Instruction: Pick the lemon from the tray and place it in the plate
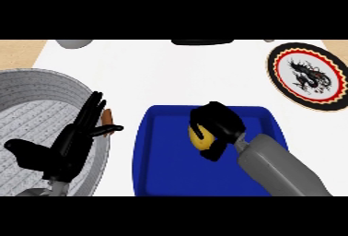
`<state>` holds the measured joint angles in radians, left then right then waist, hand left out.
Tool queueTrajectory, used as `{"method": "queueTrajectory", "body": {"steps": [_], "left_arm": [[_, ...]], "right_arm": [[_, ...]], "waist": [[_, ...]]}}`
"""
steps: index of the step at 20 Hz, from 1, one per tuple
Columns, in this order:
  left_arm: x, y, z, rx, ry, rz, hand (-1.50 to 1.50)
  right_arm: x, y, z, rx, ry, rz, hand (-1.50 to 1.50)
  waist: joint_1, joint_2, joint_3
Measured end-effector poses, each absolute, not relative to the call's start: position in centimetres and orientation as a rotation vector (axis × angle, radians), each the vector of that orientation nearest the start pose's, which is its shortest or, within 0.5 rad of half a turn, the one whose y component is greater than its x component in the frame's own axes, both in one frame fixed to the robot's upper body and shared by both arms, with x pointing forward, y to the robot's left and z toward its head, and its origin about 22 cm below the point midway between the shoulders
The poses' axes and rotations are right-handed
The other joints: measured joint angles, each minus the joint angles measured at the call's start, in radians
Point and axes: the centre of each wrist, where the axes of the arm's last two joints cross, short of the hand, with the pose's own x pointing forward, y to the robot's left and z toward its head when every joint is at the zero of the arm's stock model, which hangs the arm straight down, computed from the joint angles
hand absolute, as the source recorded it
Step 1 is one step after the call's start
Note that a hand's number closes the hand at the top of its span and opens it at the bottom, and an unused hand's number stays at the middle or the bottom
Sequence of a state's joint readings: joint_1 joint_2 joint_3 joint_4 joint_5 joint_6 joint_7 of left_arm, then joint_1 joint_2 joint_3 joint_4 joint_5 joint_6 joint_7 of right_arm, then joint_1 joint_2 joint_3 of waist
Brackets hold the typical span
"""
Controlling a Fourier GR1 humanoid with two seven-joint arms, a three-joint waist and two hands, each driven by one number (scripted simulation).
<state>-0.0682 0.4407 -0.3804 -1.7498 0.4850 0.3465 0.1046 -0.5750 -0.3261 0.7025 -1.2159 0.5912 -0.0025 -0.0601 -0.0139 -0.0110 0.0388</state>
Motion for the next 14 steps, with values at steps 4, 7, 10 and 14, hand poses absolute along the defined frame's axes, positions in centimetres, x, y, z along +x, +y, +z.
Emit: {"method": "queueTrajectory", "body": {"steps": [4,7,10,14], "left_arm": [[23.1,22.8,5.9,-0.123,-1.495,-0.019,0.00],[22.9,23.0,6.1,-0.122,-1.494,-0.015,0.00],[22.8,22.9,6.0,-0.123,-1.485,-0.008,0.00],[22.9,22.7,5.9,-0.122,-1.478,-0.008,0.00]], "right_arm": [[34.0,-14.5,4.0,-0.638,-1.583,1.195,1.50],[35.4,-15.3,4.8,-0.836,-1.534,0.933,1.50],[36.5,-14.9,6.0,-0.985,-1.514,0.713,1.50],[37.5,-14.0,7.4,-1.111,-1.498,0.434,1.50]], "waist": [[-0.016,0.004,-0.003],[-0.018,0.004,-0.007],[-0.018,0.004,-0.009],[-0.014,0.002,-0.010]]}}
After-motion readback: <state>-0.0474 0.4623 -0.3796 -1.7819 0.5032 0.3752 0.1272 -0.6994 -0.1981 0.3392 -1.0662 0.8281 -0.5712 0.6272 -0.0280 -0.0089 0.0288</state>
